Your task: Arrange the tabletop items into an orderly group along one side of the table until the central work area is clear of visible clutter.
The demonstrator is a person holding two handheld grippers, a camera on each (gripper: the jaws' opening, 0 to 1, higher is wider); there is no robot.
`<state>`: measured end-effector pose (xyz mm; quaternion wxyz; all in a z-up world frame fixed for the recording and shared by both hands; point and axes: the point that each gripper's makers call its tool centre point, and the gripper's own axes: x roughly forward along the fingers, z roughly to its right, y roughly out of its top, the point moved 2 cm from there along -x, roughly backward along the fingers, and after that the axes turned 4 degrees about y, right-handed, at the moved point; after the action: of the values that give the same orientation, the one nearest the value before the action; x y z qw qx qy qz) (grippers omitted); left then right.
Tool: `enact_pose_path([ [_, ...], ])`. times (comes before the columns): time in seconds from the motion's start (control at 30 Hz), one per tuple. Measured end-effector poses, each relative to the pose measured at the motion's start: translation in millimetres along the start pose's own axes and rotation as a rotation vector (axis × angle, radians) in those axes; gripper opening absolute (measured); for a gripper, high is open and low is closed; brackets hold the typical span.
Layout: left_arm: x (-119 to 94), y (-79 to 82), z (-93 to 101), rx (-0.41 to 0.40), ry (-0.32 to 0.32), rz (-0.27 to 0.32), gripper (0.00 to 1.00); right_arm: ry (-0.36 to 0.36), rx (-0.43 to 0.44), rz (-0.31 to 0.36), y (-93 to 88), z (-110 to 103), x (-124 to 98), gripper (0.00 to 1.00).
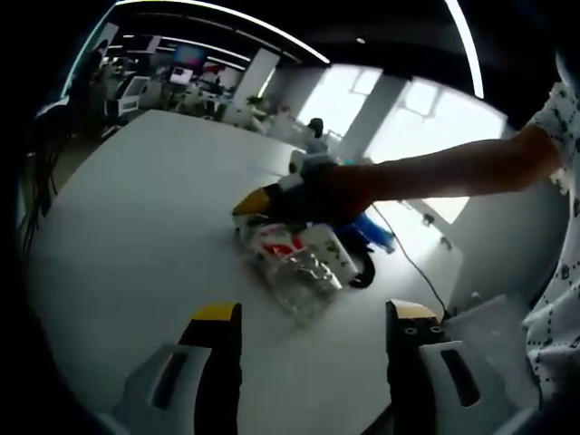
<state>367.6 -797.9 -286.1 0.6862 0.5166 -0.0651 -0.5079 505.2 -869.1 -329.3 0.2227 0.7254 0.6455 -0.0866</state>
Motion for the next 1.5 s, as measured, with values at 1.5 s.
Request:
enact_pose_path([
  [1.5, 41.1, 37.8, -18.4, -0.019, -0.053, 0.051, 0.60, 0.037, -0.186, 0.088, 15.0, -20.3, -7.7, 0.18],
])
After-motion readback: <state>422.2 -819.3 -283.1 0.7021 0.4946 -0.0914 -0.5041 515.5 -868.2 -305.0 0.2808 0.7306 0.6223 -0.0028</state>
